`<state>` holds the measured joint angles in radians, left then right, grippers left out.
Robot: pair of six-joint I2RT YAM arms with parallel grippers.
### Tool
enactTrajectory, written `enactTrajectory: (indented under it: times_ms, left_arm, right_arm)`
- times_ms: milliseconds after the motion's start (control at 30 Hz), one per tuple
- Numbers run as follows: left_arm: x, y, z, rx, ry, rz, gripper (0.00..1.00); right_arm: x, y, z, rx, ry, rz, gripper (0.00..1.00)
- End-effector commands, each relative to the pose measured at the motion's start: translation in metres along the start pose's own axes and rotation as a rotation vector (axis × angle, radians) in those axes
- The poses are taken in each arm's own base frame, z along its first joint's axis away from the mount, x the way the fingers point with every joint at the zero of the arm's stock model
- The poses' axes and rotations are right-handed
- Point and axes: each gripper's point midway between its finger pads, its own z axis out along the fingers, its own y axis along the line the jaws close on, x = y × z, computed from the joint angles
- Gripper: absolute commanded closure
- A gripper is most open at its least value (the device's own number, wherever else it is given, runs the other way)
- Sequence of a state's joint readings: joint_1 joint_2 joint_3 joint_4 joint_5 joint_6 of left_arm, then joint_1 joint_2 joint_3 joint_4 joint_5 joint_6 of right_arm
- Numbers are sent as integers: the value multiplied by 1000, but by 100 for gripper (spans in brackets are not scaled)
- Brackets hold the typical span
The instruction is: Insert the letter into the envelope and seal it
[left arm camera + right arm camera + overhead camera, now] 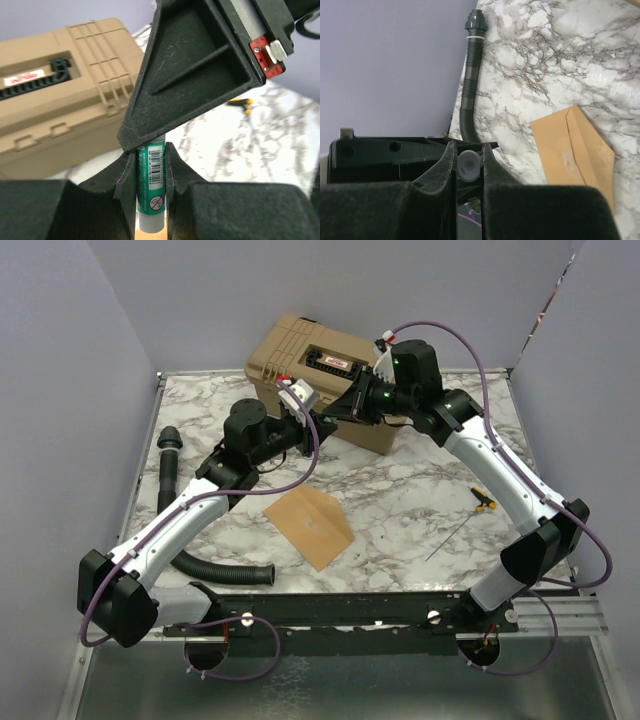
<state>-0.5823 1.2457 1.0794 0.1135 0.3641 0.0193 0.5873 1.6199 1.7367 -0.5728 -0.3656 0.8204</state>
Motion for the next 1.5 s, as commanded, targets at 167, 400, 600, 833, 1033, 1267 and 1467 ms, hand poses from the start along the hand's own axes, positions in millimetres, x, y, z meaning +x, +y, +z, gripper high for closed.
enactTrajectory:
  times_ms: [167, 400, 600, 833, 1033, 1267, 1467]
  left_arm:
    - [-3, -35, -10, 163, -5, 90, 100]
    - [-1, -73, -27, 379, 21, 8, 100]
    - [-2, -89, -34, 497, 34, -34, 100]
    - [-6, -91, -32, 534, 26, -24, 100]
    - [-3, -90, -32, 528, 29, -16, 100]
    - [-1, -66, -21, 385, 24, 30, 100]
    - [11, -22, -7, 142, -13, 101, 100]
  right_arm:
    - [1, 13, -32, -211, 0, -199, 28]
    - [41, 12, -72, -392, 83, -591, 31]
    - [59, 17, -79, -491, 189, -650, 32]
    - [57, 3, -66, -426, 232, -623, 42]
    - [61, 1, -67, -430, 251, -622, 61]
    - [39, -1, -49, -317, 190, -444, 100]
    - [16, -20, -28, -62, 86, -6, 100]
